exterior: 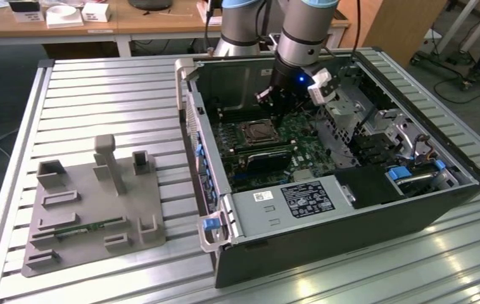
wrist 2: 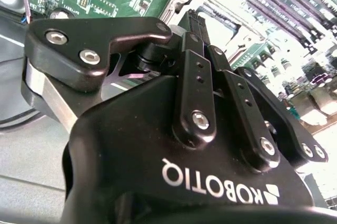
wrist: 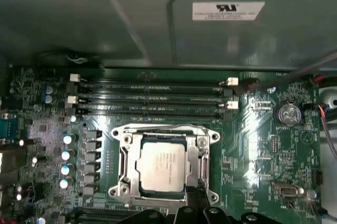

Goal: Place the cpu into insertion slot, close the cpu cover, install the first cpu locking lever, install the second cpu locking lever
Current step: 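Install the second cpu locking lever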

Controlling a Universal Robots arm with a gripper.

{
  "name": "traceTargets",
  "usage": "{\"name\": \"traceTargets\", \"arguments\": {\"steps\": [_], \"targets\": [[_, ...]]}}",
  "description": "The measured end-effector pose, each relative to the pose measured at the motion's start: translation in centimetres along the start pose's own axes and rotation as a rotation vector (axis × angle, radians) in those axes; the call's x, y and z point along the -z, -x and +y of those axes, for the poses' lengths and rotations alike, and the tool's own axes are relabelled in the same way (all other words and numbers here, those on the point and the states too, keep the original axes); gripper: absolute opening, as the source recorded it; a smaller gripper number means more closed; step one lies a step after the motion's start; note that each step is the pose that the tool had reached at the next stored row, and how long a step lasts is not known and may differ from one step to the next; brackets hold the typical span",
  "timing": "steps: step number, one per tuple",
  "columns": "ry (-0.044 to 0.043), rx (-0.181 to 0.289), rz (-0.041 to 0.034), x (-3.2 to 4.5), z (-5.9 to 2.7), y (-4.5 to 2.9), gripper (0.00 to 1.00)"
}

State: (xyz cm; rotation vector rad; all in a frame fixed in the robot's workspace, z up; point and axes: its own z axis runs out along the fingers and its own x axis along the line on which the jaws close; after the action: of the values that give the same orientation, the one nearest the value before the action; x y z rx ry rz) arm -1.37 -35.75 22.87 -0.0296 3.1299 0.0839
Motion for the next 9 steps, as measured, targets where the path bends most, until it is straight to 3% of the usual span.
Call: {"name": "traceTargets", "arguments": {"steps": [9], "targets": [[-0.0002,0.000,0.0000,0.61,-0.33,0.00,0.10]]}}
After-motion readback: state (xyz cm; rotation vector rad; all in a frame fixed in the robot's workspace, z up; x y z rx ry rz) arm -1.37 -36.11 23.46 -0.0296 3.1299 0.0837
